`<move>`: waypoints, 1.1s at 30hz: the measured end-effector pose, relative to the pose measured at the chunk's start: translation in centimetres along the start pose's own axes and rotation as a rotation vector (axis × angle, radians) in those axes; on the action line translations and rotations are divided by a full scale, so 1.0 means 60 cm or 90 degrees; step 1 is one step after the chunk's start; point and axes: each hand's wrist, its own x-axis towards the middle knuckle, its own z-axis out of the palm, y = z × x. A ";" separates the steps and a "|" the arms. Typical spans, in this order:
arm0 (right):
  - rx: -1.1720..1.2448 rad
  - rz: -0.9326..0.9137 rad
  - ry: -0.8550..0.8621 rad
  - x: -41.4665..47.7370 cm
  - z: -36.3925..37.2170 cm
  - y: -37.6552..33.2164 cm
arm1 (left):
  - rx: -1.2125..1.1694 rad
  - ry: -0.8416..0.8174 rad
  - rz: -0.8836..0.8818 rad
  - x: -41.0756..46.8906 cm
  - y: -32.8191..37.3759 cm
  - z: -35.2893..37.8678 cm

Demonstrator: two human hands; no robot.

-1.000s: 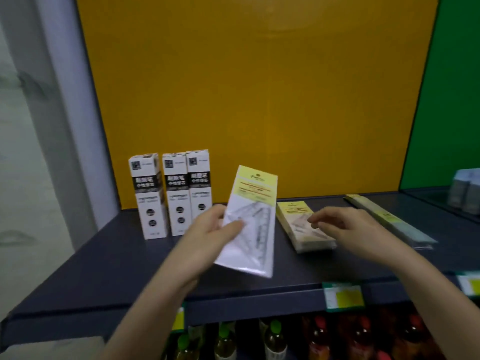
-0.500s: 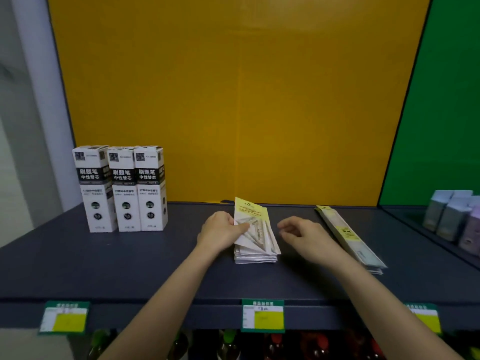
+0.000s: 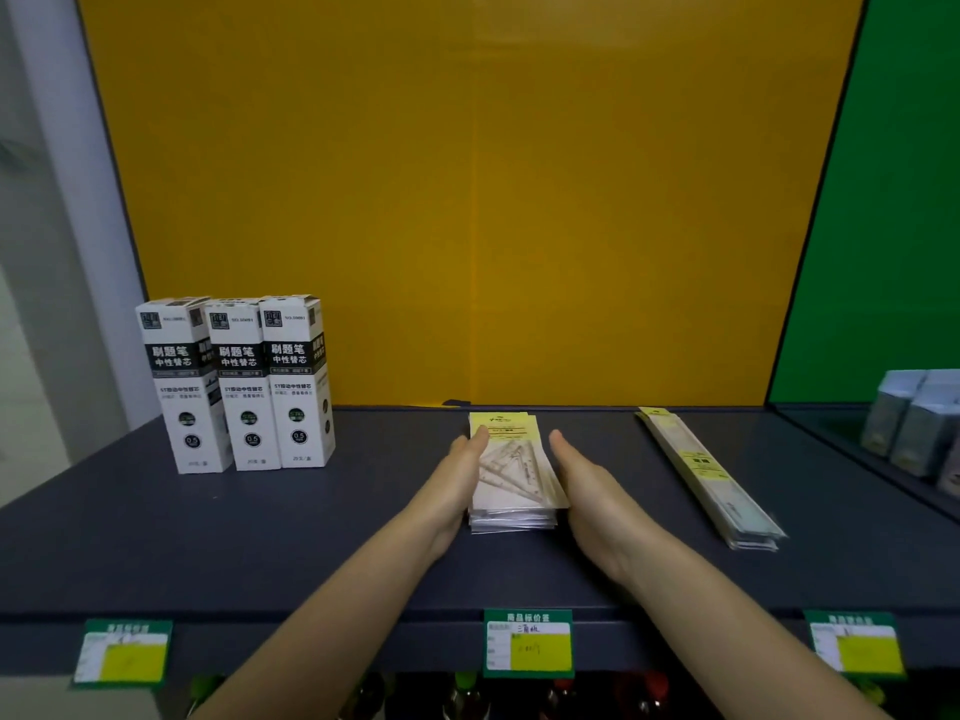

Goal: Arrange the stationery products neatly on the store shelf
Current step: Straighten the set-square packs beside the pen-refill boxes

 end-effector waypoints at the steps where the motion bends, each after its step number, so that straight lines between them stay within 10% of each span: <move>1: 0.003 -0.005 -0.008 0.003 0.005 0.004 | -0.019 -0.011 -0.004 0.028 -0.019 -0.001; 22: -0.057 0.006 0.074 0.050 0.007 -0.063 | -0.141 0.034 -0.040 0.015 0.084 0.016; 33: 0.151 -0.008 -0.007 -0.017 -0.011 -0.045 | -0.184 0.000 0.018 -0.097 0.091 0.028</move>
